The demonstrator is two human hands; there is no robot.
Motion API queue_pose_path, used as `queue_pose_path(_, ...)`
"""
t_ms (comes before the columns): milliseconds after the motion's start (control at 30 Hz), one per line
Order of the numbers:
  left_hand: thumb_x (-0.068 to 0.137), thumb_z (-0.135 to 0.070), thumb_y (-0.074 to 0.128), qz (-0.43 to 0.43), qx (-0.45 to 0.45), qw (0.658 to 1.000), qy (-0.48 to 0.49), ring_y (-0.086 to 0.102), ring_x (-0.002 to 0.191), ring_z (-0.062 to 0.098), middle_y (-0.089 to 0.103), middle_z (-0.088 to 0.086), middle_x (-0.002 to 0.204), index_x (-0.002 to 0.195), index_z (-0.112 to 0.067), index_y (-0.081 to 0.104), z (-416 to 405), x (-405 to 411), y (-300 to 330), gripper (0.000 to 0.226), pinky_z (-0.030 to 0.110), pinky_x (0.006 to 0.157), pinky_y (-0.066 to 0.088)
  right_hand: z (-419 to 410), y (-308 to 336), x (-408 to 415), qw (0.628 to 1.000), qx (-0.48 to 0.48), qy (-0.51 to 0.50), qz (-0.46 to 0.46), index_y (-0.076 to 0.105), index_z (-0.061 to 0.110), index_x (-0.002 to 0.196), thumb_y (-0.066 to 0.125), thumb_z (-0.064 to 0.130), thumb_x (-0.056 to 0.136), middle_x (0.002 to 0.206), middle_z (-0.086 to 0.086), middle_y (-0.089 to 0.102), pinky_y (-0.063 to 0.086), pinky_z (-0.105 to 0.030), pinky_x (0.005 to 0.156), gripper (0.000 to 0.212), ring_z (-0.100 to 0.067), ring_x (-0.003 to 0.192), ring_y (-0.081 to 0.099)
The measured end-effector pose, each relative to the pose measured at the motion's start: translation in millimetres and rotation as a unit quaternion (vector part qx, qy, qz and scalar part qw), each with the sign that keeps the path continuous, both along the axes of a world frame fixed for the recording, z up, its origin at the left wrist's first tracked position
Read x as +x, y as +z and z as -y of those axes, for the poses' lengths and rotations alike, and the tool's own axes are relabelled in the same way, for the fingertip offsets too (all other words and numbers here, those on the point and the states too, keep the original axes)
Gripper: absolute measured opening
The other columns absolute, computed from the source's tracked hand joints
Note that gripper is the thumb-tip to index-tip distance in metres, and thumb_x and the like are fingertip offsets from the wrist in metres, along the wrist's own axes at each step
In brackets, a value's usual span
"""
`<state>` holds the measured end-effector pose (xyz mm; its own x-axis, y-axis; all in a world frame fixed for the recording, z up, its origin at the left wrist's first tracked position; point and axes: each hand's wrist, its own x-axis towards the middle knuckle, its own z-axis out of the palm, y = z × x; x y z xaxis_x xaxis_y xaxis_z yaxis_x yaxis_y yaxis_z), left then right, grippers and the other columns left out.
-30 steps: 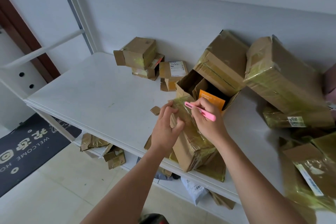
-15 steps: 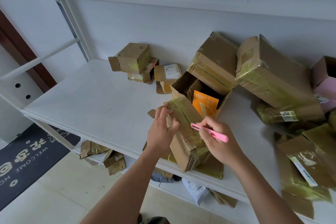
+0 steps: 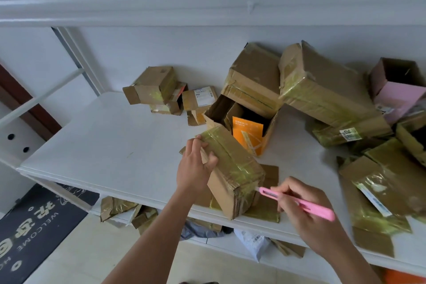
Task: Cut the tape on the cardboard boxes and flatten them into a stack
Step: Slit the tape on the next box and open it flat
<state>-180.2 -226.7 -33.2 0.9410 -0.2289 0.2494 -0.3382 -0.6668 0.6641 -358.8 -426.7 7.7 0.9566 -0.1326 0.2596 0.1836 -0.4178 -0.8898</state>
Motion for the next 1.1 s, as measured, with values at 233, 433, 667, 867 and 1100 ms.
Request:
queue_pose_path(233, 0.08, -0.065, 0.027, 0.006, 0.098, 0.994, -0.041, 0.026, 0.136, 0.031, 0.026, 0.011, 0.144, 0.143, -0.014, 0.03, 4, 8, 5, 0.081, 0.044, 0.113, 0.03, -10, -20, -4, 0.959, 0.242, -0.144, 0.022, 0.062, 0.018, 0.105, 0.054, 0.021, 0.091, 0.089, -0.007, 0.068, 0.06, -0.043, 0.082, 0.017, -0.02, 0.086, 0.069)
queue_pose_path(433, 0.066, -0.071, 0.042, -0.119, -0.034, 0.99, -0.069, 0.027, 0.133, 0.015, 0.021, -0.004, 0.143, 0.154, -0.014, 0.014, 10, 5, 13, 0.109, 0.038, 0.112, 0.033, -39, -31, 10, 0.955, 0.249, -0.162, 0.017, 0.055, 0.025, 0.121, 0.049, 0.038, 0.101, 0.106, 0.01, 0.068, 0.06, -0.043, 0.085, 0.025, -0.013, 0.101, 0.068)
queue_pose_path(667, 0.08, -0.051, 0.055, 0.02, -0.021, 0.993, 0.117, 0.04, 0.115, 0.03, 0.034, 0.009, 0.127, 0.142, -0.013, 0.032, 25, -34, 34, 0.076, 0.045, 0.097, 0.04, -15, -23, 30, 0.949, 0.215, -0.215, 0.088, 0.055, 0.018, 0.122, 0.051, 0.037, 0.1, 0.108, 0.009, 0.069, 0.056, -0.023, 0.08, 0.029, -0.005, 0.103, 0.065)
queue_pose_path(867, 0.085, -0.056, 0.038, 0.009, 0.134, 0.985, 0.108, 0.04, 0.11, 0.032, 0.033, 0.011, 0.125, 0.133, -0.013, 0.041, 27, -58, 11, 0.065, 0.048, 0.095, 0.036, 3, -42, 43, 0.946, 0.203, -0.239, 0.076, 0.06, 0.02, 0.115, 0.049, 0.024, 0.101, 0.1, 0.005, 0.07, 0.052, -0.023, 0.081, 0.018, -0.022, 0.096, 0.066)
queue_pose_path(1100, 0.091, -0.054, 0.013, 0.101, 0.255, 0.947, -0.166, 0.017, 0.15, 0.015, 0.025, -0.011, 0.16, 0.149, -0.033, 0.037, 41, -41, 23, 0.066, 0.037, 0.122, 0.006, 7, -45, 36, 0.927, 0.28, -0.242, 0.066, 0.062, 0.023, 0.114, 0.055, 0.042, 0.098, 0.103, -0.008, 0.069, 0.052, -0.066, 0.084, 0.026, -0.031, 0.103, 0.066)
